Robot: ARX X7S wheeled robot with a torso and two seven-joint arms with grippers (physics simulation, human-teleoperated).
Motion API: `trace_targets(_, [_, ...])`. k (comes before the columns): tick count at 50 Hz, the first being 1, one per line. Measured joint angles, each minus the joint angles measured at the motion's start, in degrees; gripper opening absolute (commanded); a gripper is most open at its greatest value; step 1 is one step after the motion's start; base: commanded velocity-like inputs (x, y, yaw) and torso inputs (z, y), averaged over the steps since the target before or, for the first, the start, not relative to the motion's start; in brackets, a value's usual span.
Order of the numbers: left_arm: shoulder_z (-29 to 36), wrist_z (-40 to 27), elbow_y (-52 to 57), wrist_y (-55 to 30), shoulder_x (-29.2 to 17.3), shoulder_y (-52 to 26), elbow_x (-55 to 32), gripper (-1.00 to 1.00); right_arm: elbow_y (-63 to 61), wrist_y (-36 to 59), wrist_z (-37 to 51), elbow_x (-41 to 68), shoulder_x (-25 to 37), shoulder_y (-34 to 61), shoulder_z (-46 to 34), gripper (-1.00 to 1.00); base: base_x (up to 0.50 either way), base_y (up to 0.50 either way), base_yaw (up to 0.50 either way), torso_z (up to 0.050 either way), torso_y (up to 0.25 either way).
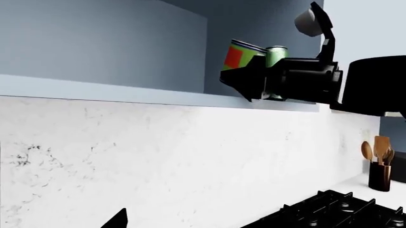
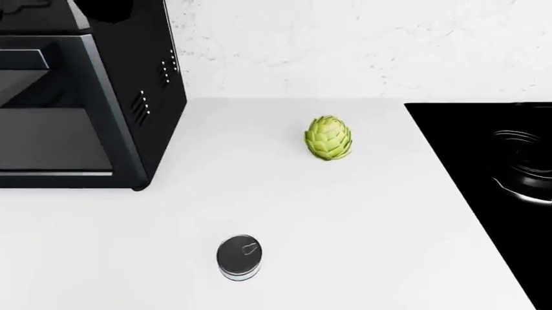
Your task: Pick the cans from the counter and place them in their designated side in the cabinet.
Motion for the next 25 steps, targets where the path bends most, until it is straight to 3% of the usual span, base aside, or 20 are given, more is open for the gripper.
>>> trace_targets(16, [0.05, 0.11, 0.23, 0.34, -0.44, -0.07, -0.17, 1.00, 0.03, -0.25, -0.06, -0.67, -0.11, 0.00, -0.04, -1.00, 0.00, 0.00, 0.00, 0.000, -0.001])
trace_targets(17, [0.04, 0.10, 0.27, 0.37, -0.48, -0.07, -0.20, 1.00, 0.04, -0.26, -0.06, -0.71, -0.12, 0.00, -0.04, 1.00, 0.00, 0.00, 0.00, 0.000, 0.000])
trace_targets(25, [-0.03, 0.18, 0.42, 0.57, -0.72, 0.00, -0.23, 1.00, 0.04, -0.48, -0.34, -1.05, -0.17, 0.00, -0.26, 1.00, 0.00, 0.00, 0.00, 0.000, -0.003])
